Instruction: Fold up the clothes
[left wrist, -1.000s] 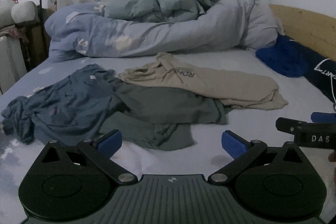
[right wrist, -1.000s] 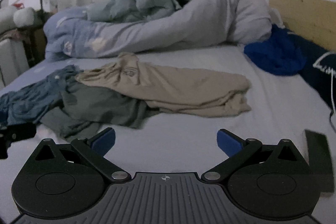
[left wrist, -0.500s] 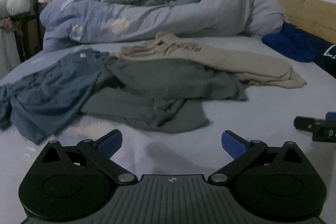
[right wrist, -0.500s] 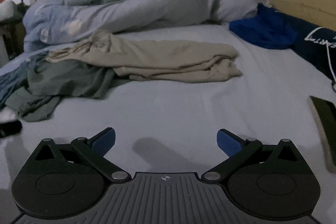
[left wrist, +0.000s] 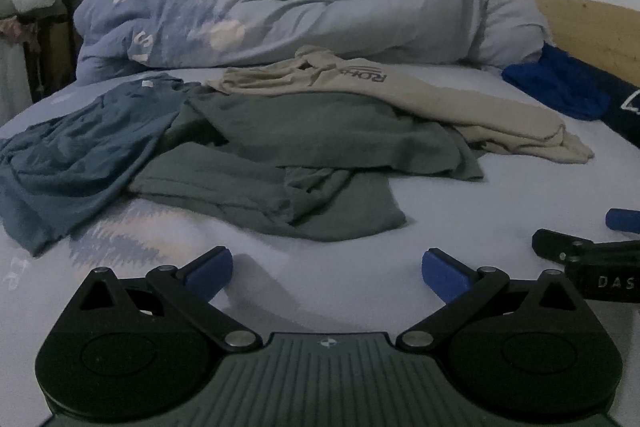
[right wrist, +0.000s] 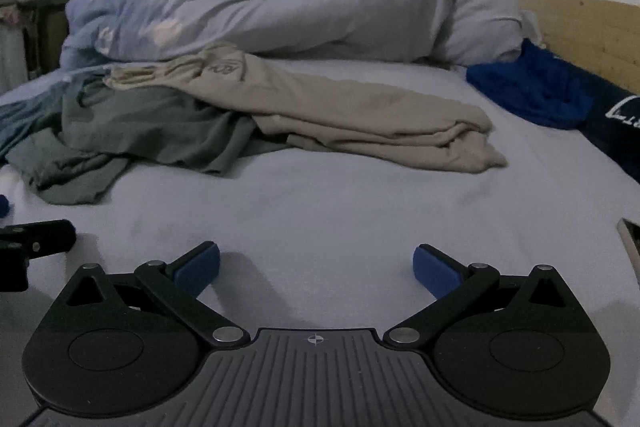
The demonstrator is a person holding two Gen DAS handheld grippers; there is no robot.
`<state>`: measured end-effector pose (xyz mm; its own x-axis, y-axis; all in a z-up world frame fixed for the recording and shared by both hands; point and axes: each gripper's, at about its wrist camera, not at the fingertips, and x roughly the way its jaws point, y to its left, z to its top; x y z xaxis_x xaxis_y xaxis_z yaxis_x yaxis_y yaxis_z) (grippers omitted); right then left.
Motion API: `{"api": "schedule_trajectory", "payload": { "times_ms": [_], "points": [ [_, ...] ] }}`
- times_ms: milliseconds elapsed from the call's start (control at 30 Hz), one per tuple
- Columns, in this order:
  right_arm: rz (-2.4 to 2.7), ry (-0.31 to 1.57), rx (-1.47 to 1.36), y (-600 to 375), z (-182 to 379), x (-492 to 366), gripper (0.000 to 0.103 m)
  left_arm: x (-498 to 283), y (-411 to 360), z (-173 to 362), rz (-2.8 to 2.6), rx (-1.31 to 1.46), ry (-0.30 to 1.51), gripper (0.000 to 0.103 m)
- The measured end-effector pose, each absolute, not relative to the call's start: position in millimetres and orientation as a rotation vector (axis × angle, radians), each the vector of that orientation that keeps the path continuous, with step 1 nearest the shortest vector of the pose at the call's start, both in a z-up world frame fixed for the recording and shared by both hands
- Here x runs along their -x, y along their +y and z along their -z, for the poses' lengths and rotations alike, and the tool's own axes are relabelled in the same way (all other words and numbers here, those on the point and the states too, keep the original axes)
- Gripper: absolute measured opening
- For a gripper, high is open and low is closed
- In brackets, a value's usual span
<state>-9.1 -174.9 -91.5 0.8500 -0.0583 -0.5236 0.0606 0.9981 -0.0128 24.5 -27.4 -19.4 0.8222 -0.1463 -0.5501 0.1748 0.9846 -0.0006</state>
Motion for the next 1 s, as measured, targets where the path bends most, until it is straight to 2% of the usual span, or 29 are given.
{"api": "schedule_trajectory", "payload": {
  "times_ms": [1000],
  "points": [
    [0.061, 0.542, -0.013, -175.3, 94.4, 11.3, 0.103, -28.4, -27.6, 25.1, 0.178, -0.049, 0.571, 0.103]
  ]
}}
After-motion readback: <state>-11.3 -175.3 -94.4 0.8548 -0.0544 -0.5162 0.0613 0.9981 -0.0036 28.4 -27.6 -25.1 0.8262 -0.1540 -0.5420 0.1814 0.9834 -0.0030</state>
